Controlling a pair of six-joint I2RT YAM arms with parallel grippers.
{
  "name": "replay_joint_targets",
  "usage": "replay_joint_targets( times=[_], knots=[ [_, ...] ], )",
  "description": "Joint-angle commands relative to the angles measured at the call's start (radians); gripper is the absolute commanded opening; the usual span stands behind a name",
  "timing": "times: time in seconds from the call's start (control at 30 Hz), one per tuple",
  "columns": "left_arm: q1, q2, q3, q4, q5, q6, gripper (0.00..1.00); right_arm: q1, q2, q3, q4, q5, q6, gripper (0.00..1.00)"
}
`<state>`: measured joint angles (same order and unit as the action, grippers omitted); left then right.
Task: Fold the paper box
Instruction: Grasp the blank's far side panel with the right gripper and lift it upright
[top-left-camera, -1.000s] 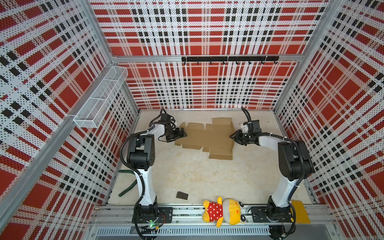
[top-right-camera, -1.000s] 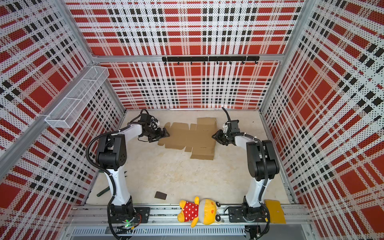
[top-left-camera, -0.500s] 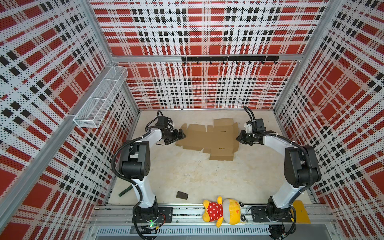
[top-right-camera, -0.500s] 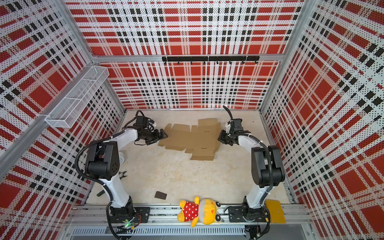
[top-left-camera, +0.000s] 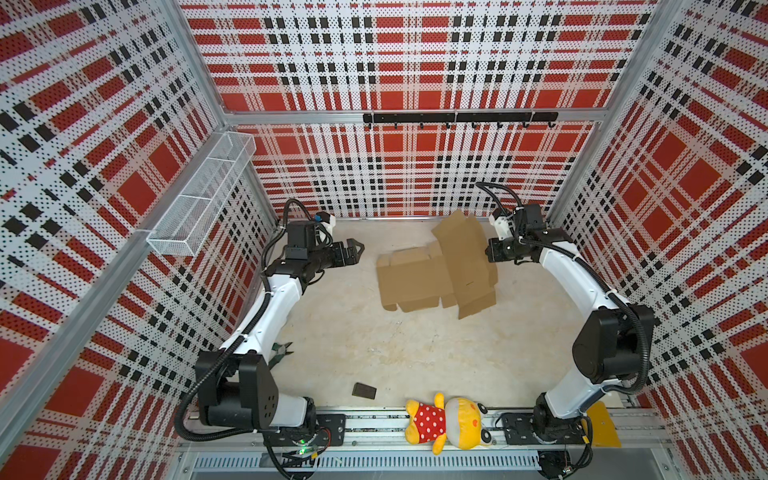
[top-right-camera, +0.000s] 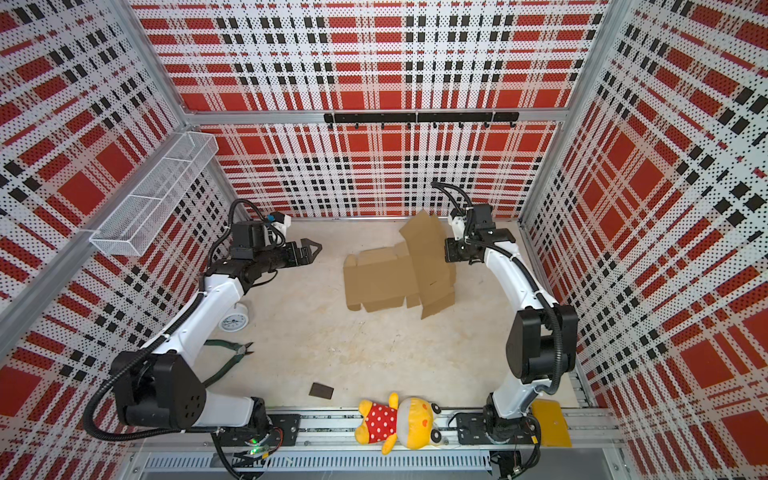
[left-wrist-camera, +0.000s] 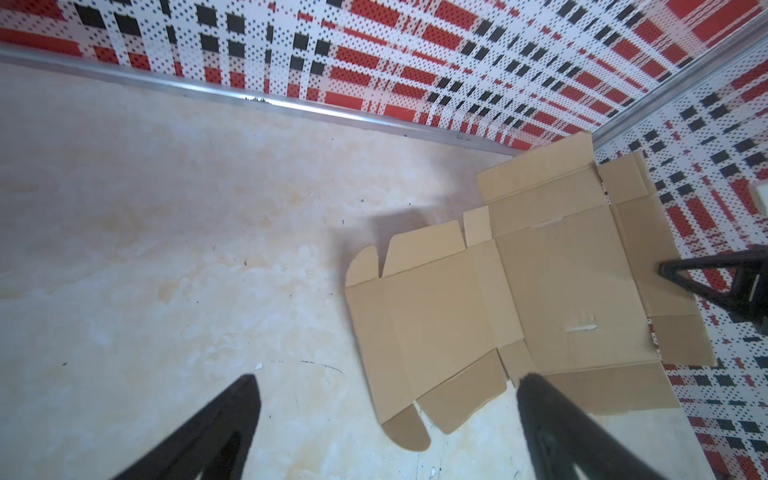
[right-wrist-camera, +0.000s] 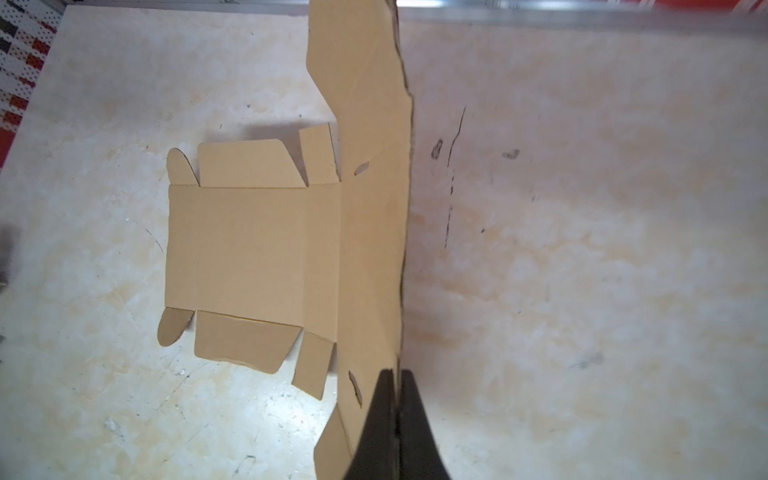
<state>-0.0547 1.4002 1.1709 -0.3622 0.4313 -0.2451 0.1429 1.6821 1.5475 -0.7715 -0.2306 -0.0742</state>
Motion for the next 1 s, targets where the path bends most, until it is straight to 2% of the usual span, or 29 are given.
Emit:
replay_joint_targets(
  times=[0.0,0.07,0.17,0.43,0.57,0.77,0.97],
  knots=[
    [0.033,-0.026,-0.025,0.034,0.041,0.01,1.0,0.05,-0.03,0.082,-0.102,0.077,-0.278,0.0],
    [0.044,-0.034,-0.031,0.041,0.058,0.021,0.99,0.093,-0.033,0.115,-0.119,0.128,-0.394,0.0],
    [0.055,-0.048,-0.039,0.047,0.082,0.043,1.0,0.163,-0.045,0.116,-0.128,0.144,-0.566,0.0],
    [0.066,-0.052,-0.052,0.062,0.13,0.087,1.0,0.276,-0.029,0.15,-0.077,0.233,-0.796,0.0],
    [0.07,-0.058,-0.087,0.088,0.152,0.107,1.0,0.292,-0.009,0.173,-0.055,0.246,-0.853,0.0],
    [0.066,-0.057,-0.137,0.139,0.202,0.122,1.0,0.355,-0.027,0.104,0.04,0.258,-0.958,0.0],
    [0.044,-0.04,-0.142,0.148,0.218,0.151,1.0,0.379,-0.018,0.058,0.093,0.273,-0.992,0.0]
  ],
)
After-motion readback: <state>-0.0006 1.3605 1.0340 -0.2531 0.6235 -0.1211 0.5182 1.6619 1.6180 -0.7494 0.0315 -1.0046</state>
